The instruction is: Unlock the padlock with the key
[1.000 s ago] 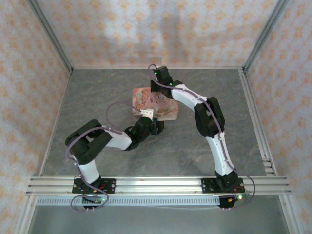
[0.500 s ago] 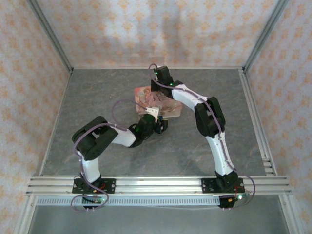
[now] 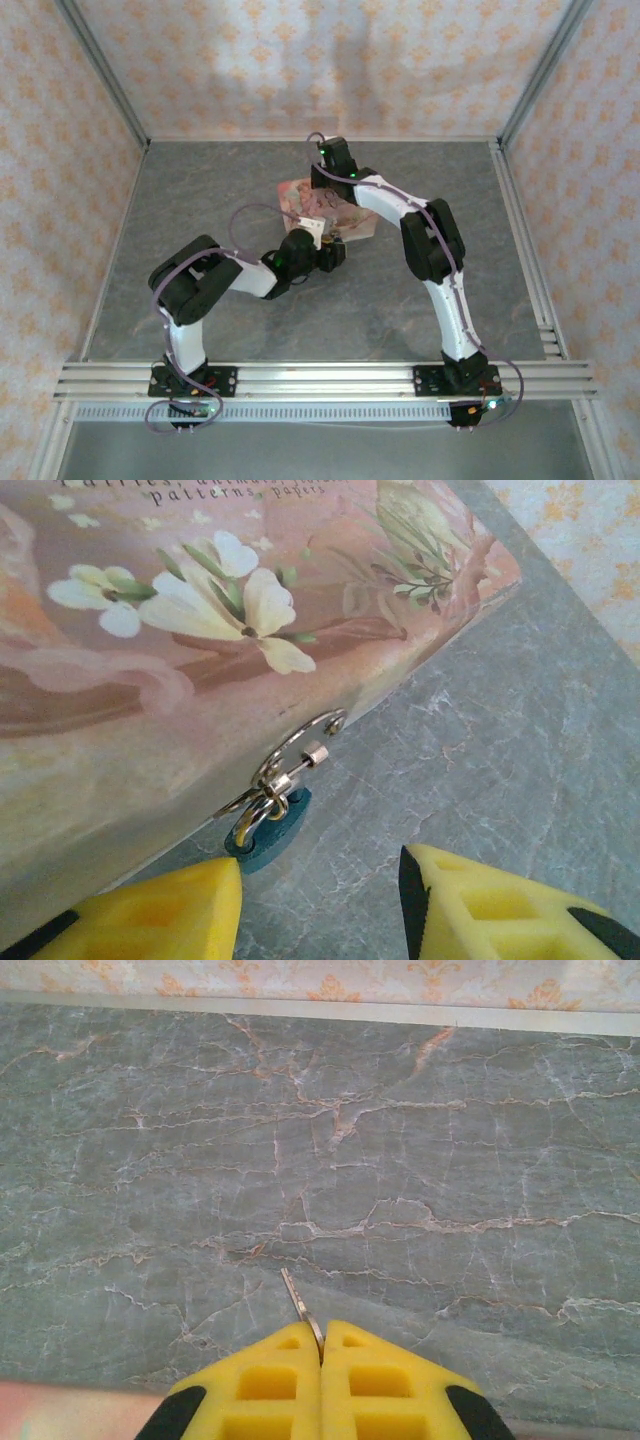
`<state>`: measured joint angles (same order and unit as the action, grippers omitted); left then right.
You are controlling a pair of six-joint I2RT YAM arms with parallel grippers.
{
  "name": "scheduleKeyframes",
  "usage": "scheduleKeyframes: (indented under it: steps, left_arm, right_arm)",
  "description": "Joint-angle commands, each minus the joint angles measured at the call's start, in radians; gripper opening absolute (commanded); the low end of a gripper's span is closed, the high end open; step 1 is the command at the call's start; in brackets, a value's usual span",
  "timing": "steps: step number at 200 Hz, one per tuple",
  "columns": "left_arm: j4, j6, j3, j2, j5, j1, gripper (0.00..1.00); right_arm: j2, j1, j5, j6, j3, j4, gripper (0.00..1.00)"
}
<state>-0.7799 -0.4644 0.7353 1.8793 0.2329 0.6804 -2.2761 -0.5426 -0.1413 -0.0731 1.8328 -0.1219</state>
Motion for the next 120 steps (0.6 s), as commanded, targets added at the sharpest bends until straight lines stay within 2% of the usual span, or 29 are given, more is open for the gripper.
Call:
scheduleKeyframes:
  steps: [1,28,52,68,89,120]
  left_arm:
    - [-0.095,-0.034,0.034,0.015,0.010,-0.018,0.49]
    - [-0.099,-0.060,0.044,0.024,-0.008,-0.017,0.53]
    - [-0.147,-0.101,0.045,0.077,-0.014,-0.018,0.40]
    - [-0.167,-0.114,0.047,0.089,-0.028,-0.018,0.40]
    - [-0.159,-0.120,0.039,0.078,-0.091,-0.012,0.50]
    - [-0.077,-0.099,0.014,0.037,-0.235,0.012,0.56]
  right_arm:
    - [0.024,-0.009,-0.009,0.000,-0.033,-0.073,0.00]
    - [0.032,-0.007,-0.009,-0.001,-0.044,-0.066,0.00]
    - [0.034,-0.007,-0.009,-0.003,-0.046,-0.065,0.00]
    - [0.036,-0.007,-0.008,-0.001,-0.047,-0.066,0.00]
    - [0.039,-0.007,-0.007,0.003,-0.047,-0.068,0.00]
    - [0.035,-0.007,-0.006,0.008,-0.040,-0.073,0.00]
